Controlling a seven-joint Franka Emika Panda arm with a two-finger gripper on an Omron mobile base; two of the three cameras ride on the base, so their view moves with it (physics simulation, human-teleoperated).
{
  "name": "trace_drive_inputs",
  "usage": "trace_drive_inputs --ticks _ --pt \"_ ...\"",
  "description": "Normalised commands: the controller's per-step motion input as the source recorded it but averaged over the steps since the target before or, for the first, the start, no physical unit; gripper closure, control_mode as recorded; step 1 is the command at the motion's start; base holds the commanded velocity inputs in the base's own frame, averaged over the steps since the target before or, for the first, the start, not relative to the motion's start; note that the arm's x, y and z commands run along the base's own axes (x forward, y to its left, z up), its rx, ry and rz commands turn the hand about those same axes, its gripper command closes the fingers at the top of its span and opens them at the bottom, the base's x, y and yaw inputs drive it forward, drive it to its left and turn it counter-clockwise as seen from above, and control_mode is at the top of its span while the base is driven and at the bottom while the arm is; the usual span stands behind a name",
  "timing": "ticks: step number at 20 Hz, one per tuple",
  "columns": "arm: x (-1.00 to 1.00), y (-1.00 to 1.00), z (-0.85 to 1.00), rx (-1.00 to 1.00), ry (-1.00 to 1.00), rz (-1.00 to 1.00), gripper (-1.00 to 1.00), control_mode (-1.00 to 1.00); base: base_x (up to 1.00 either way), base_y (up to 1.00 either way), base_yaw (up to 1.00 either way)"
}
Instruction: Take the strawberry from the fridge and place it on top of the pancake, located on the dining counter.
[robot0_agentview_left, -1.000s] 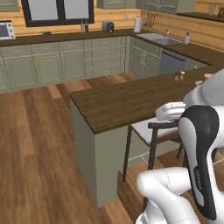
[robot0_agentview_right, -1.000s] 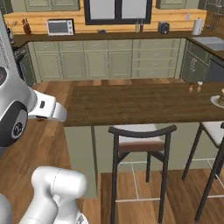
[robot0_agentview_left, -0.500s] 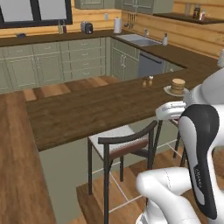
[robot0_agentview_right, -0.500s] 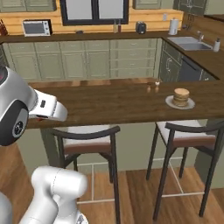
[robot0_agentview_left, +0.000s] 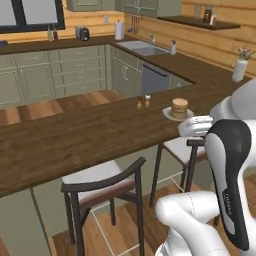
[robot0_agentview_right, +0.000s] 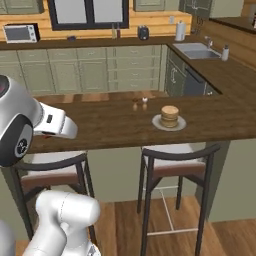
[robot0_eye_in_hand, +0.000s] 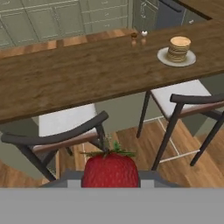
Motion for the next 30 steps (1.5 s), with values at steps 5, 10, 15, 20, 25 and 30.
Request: trace_drive_inputs --ticks 5,10,15,20,25,30 --pt "0.0 0.0 0.0 0.0 0.0 0.0 1.0 1.0 0.68 -0.56 -0.02" --pt "0.0 0.0 0.0 0.0 0.0 0.0 1.0 1.0 0.8 -0.38 0.0" --pt "0.0 0.0 0.0 0.0 0.0 0.0 1.0 1.0 0.79 -0.24 0.08" --pt "0.0 0.0 0.0 0.0 0.0 0.0 1.0 1.0 0.39 -0.76 0.09" --pt "0.0 0.0 0.0 0.0 0.0 0.0 1.0 1.0 0.34 -0.7 0.16" --pt "0.0 0.0 0.0 0.0 0.0 0.0 1.0 1.0 0.63 -0.56 0.18"
